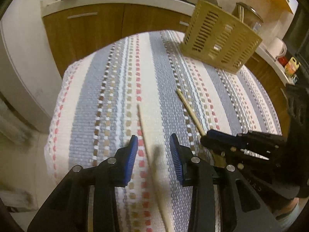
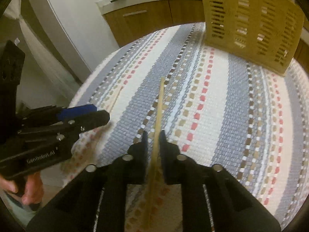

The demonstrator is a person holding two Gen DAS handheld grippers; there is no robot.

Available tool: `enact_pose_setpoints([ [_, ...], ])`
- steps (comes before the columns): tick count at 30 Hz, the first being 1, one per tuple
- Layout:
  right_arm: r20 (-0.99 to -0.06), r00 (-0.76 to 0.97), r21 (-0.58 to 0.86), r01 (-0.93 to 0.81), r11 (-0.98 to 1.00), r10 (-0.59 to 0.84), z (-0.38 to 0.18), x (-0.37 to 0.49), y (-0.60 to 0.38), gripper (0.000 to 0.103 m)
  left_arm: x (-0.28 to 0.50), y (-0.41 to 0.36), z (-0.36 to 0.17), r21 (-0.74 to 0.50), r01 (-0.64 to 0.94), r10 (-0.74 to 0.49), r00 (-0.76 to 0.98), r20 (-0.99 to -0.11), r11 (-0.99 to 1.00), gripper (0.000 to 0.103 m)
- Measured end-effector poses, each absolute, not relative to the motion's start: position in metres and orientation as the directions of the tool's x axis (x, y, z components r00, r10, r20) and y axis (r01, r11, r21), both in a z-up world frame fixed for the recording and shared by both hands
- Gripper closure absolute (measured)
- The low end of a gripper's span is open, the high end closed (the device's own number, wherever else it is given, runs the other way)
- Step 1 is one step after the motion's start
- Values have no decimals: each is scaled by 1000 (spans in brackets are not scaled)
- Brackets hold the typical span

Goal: Organize utensils

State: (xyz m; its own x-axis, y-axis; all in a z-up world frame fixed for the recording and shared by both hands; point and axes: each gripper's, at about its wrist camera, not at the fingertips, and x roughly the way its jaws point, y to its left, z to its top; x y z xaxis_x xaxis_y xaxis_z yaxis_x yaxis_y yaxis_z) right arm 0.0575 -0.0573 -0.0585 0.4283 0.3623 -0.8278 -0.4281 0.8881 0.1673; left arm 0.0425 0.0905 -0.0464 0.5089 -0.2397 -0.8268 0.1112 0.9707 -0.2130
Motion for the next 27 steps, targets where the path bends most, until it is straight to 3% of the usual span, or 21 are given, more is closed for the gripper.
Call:
enact_pose_setpoints([
  [11,-814,503,58,-428,902,291,-60,33,-54,98,35,74,-58,-113,98,-148,538,-830,989,73],
  [13,-803,536,7,-427,904,260,-61,26,-50,98,33,74,-60,-77,76,-106,556,-824,994,90],
  [15,-799,545,4,-421,907,256,-61,26,-51,99,32,75,-63,-52,59,-77,572,-817,997,99],
  [22,-765,578,104,-327,939,285,-35,28,-95,99,35,79,-47,-216,110,-237,619,-749,970,100],
  [27,-770,598,142,-180,973,223,-25,39,-149,99,48,58,-32,-310,187,-357,610,-707,932,100],
])
